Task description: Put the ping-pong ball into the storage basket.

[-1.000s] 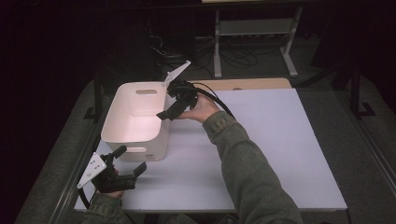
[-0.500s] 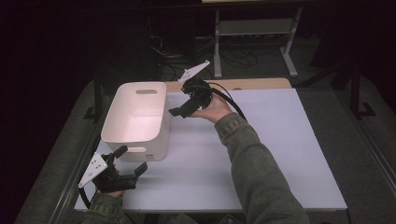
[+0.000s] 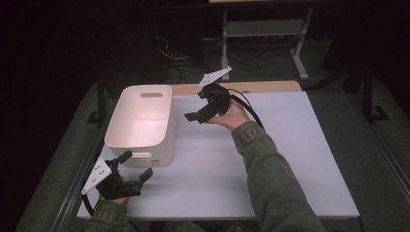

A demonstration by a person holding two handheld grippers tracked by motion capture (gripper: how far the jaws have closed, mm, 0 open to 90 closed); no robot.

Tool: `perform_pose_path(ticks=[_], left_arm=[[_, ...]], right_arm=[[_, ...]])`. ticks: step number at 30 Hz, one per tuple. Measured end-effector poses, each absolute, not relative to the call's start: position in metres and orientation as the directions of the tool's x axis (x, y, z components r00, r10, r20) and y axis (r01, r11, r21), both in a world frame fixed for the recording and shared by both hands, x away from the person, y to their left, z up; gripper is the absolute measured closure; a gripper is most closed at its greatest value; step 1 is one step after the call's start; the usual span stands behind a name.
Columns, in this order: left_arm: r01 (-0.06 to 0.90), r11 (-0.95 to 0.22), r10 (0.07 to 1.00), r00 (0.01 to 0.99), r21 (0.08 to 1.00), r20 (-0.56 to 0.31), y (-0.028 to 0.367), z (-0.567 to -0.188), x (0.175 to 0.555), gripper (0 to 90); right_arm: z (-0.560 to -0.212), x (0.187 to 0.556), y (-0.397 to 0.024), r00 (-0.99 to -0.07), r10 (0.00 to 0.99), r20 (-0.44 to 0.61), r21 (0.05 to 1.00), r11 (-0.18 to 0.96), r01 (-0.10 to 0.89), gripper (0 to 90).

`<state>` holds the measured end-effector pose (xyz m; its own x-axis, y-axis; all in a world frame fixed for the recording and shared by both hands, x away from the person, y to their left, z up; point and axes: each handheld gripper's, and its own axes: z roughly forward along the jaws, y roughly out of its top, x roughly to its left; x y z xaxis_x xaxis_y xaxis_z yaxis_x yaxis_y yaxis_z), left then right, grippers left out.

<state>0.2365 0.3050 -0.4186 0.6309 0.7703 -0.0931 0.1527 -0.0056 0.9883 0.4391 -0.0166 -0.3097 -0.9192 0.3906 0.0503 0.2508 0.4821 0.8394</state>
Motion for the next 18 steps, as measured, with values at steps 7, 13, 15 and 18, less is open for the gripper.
perform_pose_path(ticks=[7,13,15,18], left_arm=[[0.150,-0.004,0.771,0.630,0.989,-0.093,0.305,-0.418,0.236,0.0],[0.148,-0.006,0.773,0.628,0.989,-0.089,0.305,-0.418,0.237,0.0],[0.147,-0.006,0.774,0.628,0.989,-0.089,0.305,-0.418,0.237,0.0],[0.147,-0.005,0.773,0.628,0.989,-0.089,0.305,-0.418,0.237,0.0]], right_arm=[[-0.314,0.433,-0.034,-0.907,0.420,0.042,0.849,0.464,0.254,0.0],[-0.317,0.429,-0.049,-0.895,0.445,0.042,0.858,0.443,0.261,0.0],[-0.319,0.428,-0.054,-0.892,0.450,0.038,0.859,0.442,0.260,0.0],[-0.322,0.426,-0.060,-0.890,0.454,0.039,0.859,0.440,0.262,0.0]])
